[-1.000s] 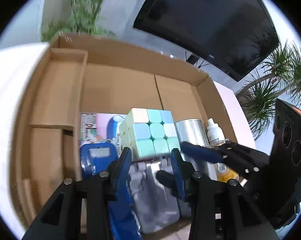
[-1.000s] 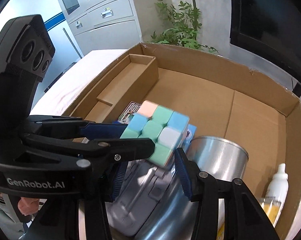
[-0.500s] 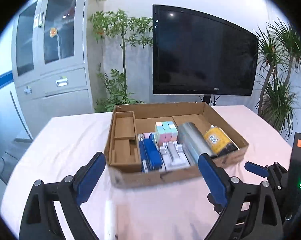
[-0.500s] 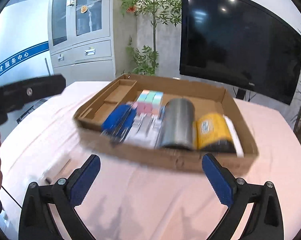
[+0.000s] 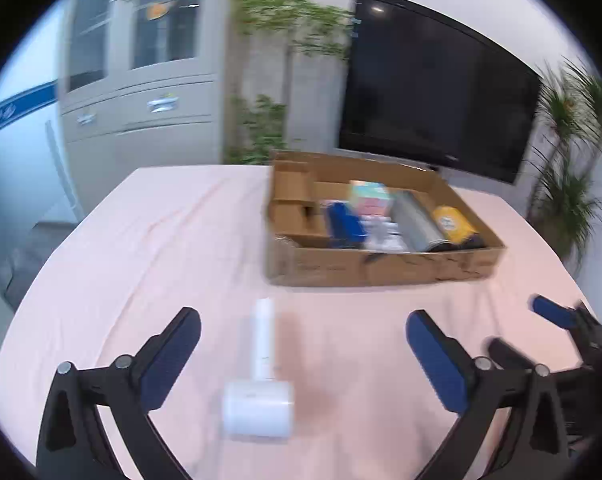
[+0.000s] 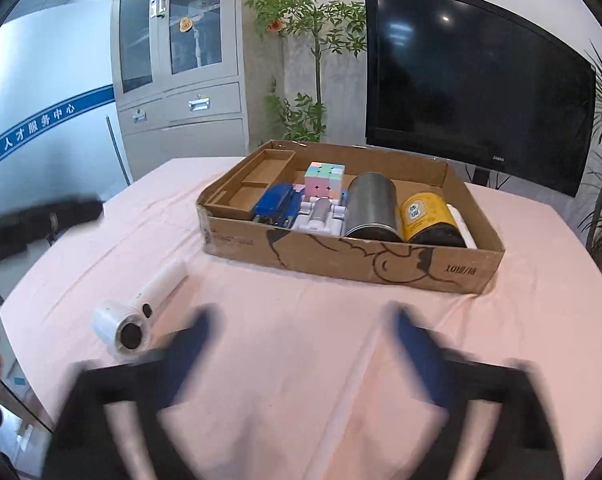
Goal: Organize rigid objects
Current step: 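Grasp the white hair dryer by its body with the right tool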
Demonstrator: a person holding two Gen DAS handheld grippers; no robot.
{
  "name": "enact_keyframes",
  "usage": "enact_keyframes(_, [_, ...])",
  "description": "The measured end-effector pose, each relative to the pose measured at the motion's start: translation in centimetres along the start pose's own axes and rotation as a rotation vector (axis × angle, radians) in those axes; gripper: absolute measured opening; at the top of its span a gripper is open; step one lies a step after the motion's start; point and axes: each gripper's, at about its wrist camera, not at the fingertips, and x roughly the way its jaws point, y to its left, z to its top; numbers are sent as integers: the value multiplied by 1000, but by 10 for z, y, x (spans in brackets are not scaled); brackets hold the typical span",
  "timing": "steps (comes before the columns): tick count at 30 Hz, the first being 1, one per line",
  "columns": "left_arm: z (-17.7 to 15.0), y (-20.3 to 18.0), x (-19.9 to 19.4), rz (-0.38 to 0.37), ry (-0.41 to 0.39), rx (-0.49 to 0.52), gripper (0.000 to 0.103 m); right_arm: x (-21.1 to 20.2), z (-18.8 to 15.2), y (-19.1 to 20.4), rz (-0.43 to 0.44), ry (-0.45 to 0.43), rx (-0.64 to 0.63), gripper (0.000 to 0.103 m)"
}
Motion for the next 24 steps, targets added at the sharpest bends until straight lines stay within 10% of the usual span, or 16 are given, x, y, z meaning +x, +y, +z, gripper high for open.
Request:
enact_keyframes(7, [-36, 76, 83, -51, 241, -223, 99, 16, -15, 11, 69, 64, -41, 102])
enact_keyframes(11, [-63, 84, 118, -230, 394, -387, 68, 23, -25, 15, 110, 97, -49, 102])
enact_keyframes(15, [-70, 44, 118, -246, 415, -345, 66, 25, -37, 11, 188, 127, -40, 102])
enact_keyframes(24, [-92, -99, 144, -593, 632, -363, 66, 22, -68, -6, 301, 219, -36, 101])
